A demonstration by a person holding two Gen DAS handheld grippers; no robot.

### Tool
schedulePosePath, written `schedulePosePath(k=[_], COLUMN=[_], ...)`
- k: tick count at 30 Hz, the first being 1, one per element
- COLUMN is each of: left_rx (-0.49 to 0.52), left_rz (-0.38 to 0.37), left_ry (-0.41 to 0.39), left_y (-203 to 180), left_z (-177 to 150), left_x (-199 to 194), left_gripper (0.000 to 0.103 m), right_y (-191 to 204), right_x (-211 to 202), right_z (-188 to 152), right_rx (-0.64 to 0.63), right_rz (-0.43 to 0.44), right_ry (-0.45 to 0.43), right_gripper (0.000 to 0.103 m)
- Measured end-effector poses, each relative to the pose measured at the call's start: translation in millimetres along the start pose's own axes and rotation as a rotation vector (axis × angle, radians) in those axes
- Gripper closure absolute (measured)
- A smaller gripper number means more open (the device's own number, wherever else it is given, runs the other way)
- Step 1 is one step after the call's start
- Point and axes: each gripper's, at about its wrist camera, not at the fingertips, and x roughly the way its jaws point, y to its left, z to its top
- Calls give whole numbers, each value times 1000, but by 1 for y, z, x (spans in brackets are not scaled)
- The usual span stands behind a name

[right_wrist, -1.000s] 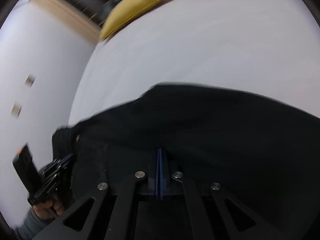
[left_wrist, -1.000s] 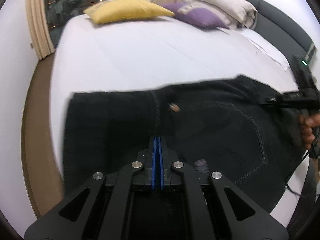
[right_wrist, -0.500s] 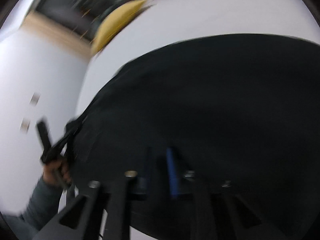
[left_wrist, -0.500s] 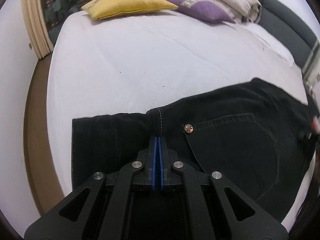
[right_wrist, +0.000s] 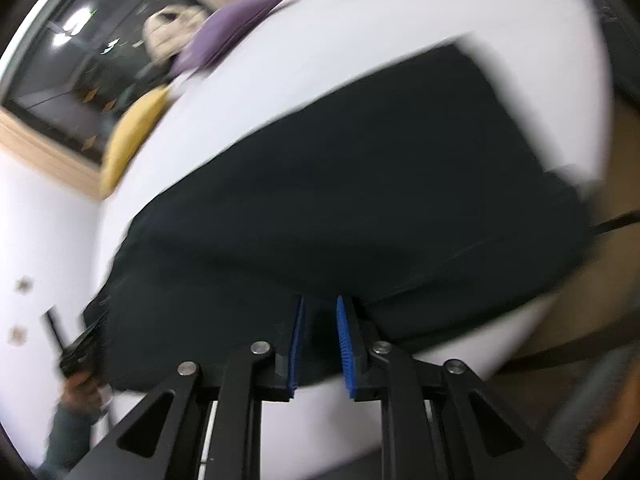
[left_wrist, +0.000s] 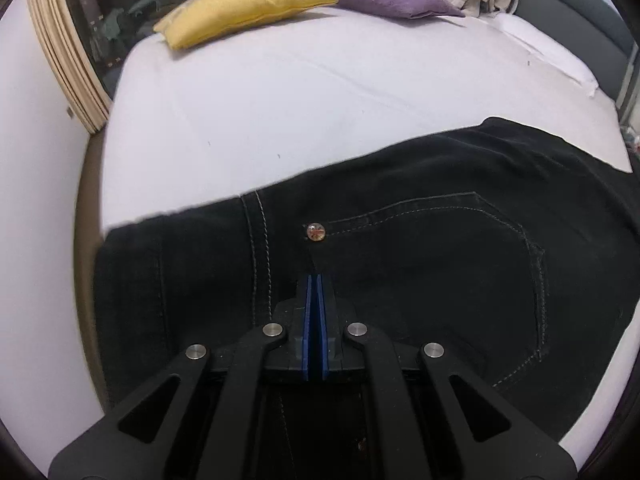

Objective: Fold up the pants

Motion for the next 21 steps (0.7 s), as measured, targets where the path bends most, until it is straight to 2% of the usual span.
schedulePosePath(k=[1,2,4,5,6,7,8,10,12,14,15,16,17,18,20,21], left_rx=[2,3,21,40,61,79,79,90,133,170,178,179,171,156,143,145], left_rz=[-9,-18,-45,-51,-39,-5,9,27,36,37,33,25,22,21,7,-6], left_ry=[-18,-38,-43,-31,-7,20,12,8,20,25,28,33,33,25,-32,-65], left_y=[-3,-9,-24,-32,-39,-45,-49,-52,-55,-54,-55,-53,-52,-50,-54,-59], left_z=[3,5,5,3,-3,-10,-9,-13,-18,-22,-25,-24,-25,-23,-19,-15], left_x=[-5,-10,-13,-8,-3,7,14,10,6,3,0,-4,-9,-15,-32,-38], left_gripper=[100,100,100,100,100,100,100,101,101,101,101,101,100,100,100,100], right_y=[3,9,29,41,45,44,35,17,4,0,-10,-3,-17,-10,8,24], right_x=[-7,-12,-11,-5,1,14,23,21,16,6,-4,-12,-32,-45,-58,-56], right_z=[-2,-5,-13,-19,-23,-28,-30,-39,-44,-49,-38,-28,-12,-8,6,9], right_rx=[5,13,-26,-73,-104,-122,-100,-12,-4,-27,-49,-86,-97,-114,-177,-216], right_rz=[24,97,201,230,230,176,151,166,126,100,60,-1,-28,-24,0,-7], right_ry=[-16,-28,-21,-2,16,61,91,87,134,175,186,170,146,106,55,50], right_gripper=[71,68,48,46,46,46,48,78,92,93,93,88,83,74,69,60])
